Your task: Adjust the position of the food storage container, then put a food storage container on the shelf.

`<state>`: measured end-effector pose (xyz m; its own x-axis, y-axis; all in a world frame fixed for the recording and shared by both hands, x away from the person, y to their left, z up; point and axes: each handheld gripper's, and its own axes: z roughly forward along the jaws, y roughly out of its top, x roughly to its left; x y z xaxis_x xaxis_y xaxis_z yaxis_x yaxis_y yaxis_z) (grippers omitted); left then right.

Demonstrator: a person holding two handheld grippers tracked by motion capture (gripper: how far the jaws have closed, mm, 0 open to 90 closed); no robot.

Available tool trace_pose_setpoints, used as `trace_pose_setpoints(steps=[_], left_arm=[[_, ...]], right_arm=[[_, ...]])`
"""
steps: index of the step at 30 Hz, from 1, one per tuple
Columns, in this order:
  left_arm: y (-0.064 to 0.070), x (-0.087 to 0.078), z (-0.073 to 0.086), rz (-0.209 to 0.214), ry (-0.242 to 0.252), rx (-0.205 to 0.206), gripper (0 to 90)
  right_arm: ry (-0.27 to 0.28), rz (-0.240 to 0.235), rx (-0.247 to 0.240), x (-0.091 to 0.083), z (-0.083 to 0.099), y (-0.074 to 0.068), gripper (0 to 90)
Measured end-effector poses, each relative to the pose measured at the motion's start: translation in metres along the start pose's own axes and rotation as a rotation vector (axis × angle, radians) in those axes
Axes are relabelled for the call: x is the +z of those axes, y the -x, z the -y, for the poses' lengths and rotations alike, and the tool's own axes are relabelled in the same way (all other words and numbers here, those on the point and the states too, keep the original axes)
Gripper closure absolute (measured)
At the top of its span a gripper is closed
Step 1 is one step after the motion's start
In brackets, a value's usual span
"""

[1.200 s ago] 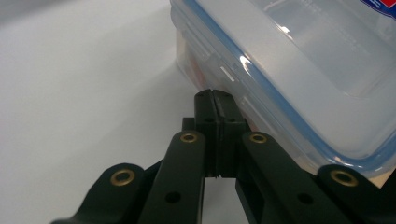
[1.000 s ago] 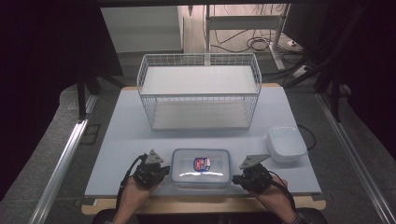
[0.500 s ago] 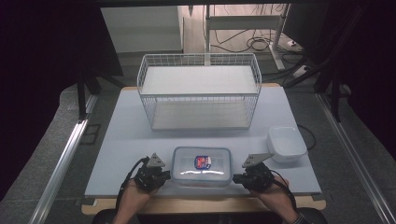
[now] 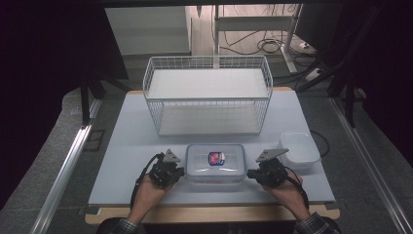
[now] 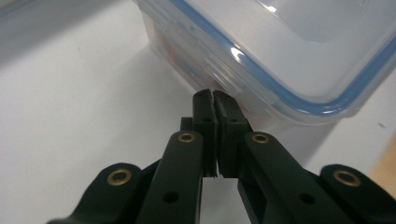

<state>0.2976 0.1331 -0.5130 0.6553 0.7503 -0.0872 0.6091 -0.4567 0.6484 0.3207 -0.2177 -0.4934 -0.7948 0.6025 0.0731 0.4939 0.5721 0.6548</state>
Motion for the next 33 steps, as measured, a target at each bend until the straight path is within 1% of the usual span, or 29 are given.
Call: trace_pose_setpoints(steps=[1,2,3,5,6,7,8,9,10,11,13,14,15,16,17,18,19,20,21,22,23,24,25,26,27,28,30,32,33], left_arm=[[-0.001,0.004,-0.004,-0.004,0.001,-0.004,89.1],[-0.002,0.005,-0.005,-0.005,-0.001,0.000,89.0],[-0.004,0.005,-0.005,-0.001,0.002,-0.003,88.3],[-0.006,0.002,-0.002,0.010,0.011,-0.006,83.2],[-0.006,0.002,-0.002,0.010,0.011,-0.006,79.7],[-0.007,-0.004,0.002,-0.034,0.022,0.002,74.3],[-0.009,-0.007,0.005,-0.052,0.028,0.010,69.8],[-0.011,-0.011,0.007,-0.059,0.039,0.002,64.0],[-0.014,-0.014,0.010,-0.063,0.050,-0.018,59.1],[-0.016,-0.017,0.013,-0.058,0.059,-0.032,52.7],[-0.018,-0.022,0.017,-0.053,0.083,-0.039,41.6],[-0.019,-0.024,0.020,-0.043,0.099,-0.039,36.9],[-0.019,-0.024,0.022,-0.039,0.105,-0.038,30.7],[-0.020,-0.025,0.023,-0.035,0.114,-0.031,27.3],[-0.020,-0.026,0.025,-0.023,0.120,-0.033,25.4],[-0.020,-0.024,0.026,-0.007,0.110,-0.045,21.5],[-0.021,-0.022,0.026,-0.006,0.098,-0.046,13.2],[-0.021,-0.022,0.026,-0.006,0.098,-0.046,10.8],[-0.022,-0.020,0.027,-0.006,0.090,-0.047,10.2],[-0.022,-0.020,0.027,-0.006,0.090,-0.047,7.3],[-0.023,-0.021,0.027,0.005,0.095,-0.047,5.8],[-0.023,-0.021,0.027,0.005,0.095,-0.047,5.9],[-0.022,-0.024,0.027,0.009,0.123,-0.047,5.7],[-0.022,-0.024,0.027,0.009,0.123,-0.047,5.6],[-0.023,-0.026,0.026,0.016,0.154,-0.038,5.1],[-0.023,-0.026,0.026,0.016,0.168,-0.033,4.0],[-0.025,-0.025,0.025,0.006,0.183,-0.029,1.6],[-0.026,-0.024,0.025,0.004,0.189,-0.028,1.1],[-0.028,-0.024,0.024,0.019,0.200,-0.046,1.0]], right_arm=[[0.002,0.006,0.003,0.000,-0.001,0.003,89.1],[0.002,0.008,0.009,0.001,-0.001,0.004,89.1],[0.005,0.005,0.012,0.001,-0.001,0.006,89.0],[0.009,-0.006,0.019,-0.001,0.000,0.006,88.2],[0.009,-0.005,0.009,-0.003,0.000,0.005,86.4],[0.014,0.008,-0.002,-0.005,0.000,0.004,83.9],[0.021,0.023,-0.020,-0.008,0.000,0.002,81.5],[0.029,0.034,-0.032,-0.012,0.001,0.002,77.4],[0.043,0.033,-0.033,-0.015,0.002,0.003,74.2],[0.061,0.025,-0.024,-0.019,0.003,0.004,69.7],[0.093,0.024,-0.014,-0.025,0.005,0.006,60.2],[0.105,0.027,-0.011,-0.027,0.006,0.007,56.0],[0.118,0.029,-0.013,-0.029,0.006,0.008,50.1],[0.121,0.030,-0.015,-0.030,0.006,0.008,45.2],[0.128,0.030,-0.020,-0.030,0.007,0.008,39.8],[0.136,0.030,-0.026,-0.030,0.007,0.009,34.1],[0.148,0.026,-0.027,-0.029,0.007,0.009,27.1],[0.154,0.016,-0.018,-0.028,0.008,0.009,21.9],[0.152,0.007,-0.008,-0.028,0.008,0.010,18.6],[0.152,0.007,-0.008,-0.028,0.008,0.010,18.6],[0.153,0.006,0.004,-0.026,0.009,0.010,15.2],[0.151,0.013,0.008,-0.025,0.010,0.010,13.5],[0.150,0.018,0.013,-0.025,0.010,0.010,12.3],[0.156,0.015,0.016,-0.025,0.010,0.011,11.3],[0.160,0.012,0.020,-0.026,0.009,0.011,9.8],[0.165,0.012,0.025,-0.026,0.009,0.011,9.1],[0.168,0.013,0.026,-0.027,0.007,0.011,7.3],[0.166,0.012,0.030,-0.027,0.006,0.010,6.6],[0.157,0.005,0.029,-0.027,0.004,0.011,5.4]])
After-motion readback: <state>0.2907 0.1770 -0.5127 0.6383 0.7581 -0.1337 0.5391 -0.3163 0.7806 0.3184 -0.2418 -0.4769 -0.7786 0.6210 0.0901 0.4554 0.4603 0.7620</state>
